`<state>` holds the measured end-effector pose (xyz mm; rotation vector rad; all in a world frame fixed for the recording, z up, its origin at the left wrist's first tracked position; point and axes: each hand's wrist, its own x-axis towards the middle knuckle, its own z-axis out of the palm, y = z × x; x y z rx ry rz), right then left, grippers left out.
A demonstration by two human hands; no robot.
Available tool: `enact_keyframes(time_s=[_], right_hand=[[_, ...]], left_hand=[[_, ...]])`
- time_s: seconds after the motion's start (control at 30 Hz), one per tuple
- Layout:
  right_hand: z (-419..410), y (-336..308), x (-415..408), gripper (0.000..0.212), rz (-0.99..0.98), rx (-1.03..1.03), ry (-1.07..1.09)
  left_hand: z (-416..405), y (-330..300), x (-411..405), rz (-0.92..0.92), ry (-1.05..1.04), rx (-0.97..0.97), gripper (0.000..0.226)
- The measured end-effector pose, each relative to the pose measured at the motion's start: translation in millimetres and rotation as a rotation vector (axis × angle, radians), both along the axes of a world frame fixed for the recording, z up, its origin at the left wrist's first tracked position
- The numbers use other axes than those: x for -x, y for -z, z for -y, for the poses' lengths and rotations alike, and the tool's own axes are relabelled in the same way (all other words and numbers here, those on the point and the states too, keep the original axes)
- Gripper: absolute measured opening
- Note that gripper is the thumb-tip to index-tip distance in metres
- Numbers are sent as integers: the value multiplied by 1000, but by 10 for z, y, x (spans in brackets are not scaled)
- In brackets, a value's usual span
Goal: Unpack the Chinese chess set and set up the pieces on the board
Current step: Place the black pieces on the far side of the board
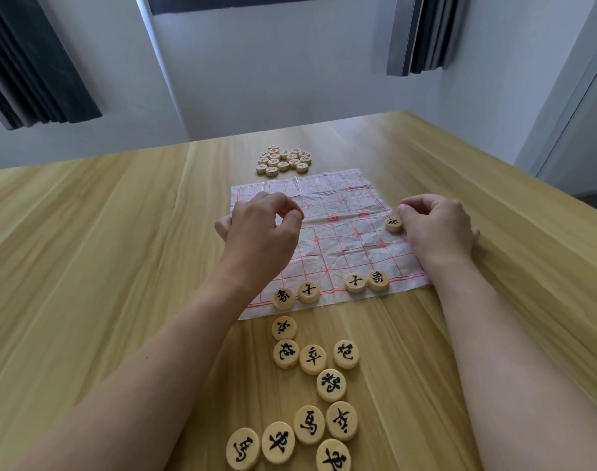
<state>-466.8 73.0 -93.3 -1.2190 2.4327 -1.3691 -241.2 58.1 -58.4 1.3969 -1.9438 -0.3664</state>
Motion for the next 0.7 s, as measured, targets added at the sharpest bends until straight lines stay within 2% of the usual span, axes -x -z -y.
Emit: enact_keyframes(time_s=[0.1, 0.23, 0.4, 0.57, 0.7], right_hand=[[-2, 10, -11, 30, -85, -119, -17], [-29, -9, -32, 26, -171, -238, -24], [-58, -27, -27, 18, -136, -242, -67], [-82, -44, -37, 28, -106, -247, -104], [-73, -61, -40, 33, -12, -152, -64]], left_hand=[[-1, 3, -31, -7, -6, -6, 19], [-1, -2, -48, -17, -7, -6, 19], [-3, 2, -63, -23, 3, -6, 19], [-5, 2, -64, -32, 14, -12, 19], [-7, 3, -67, -40, 16, -16, 20]])
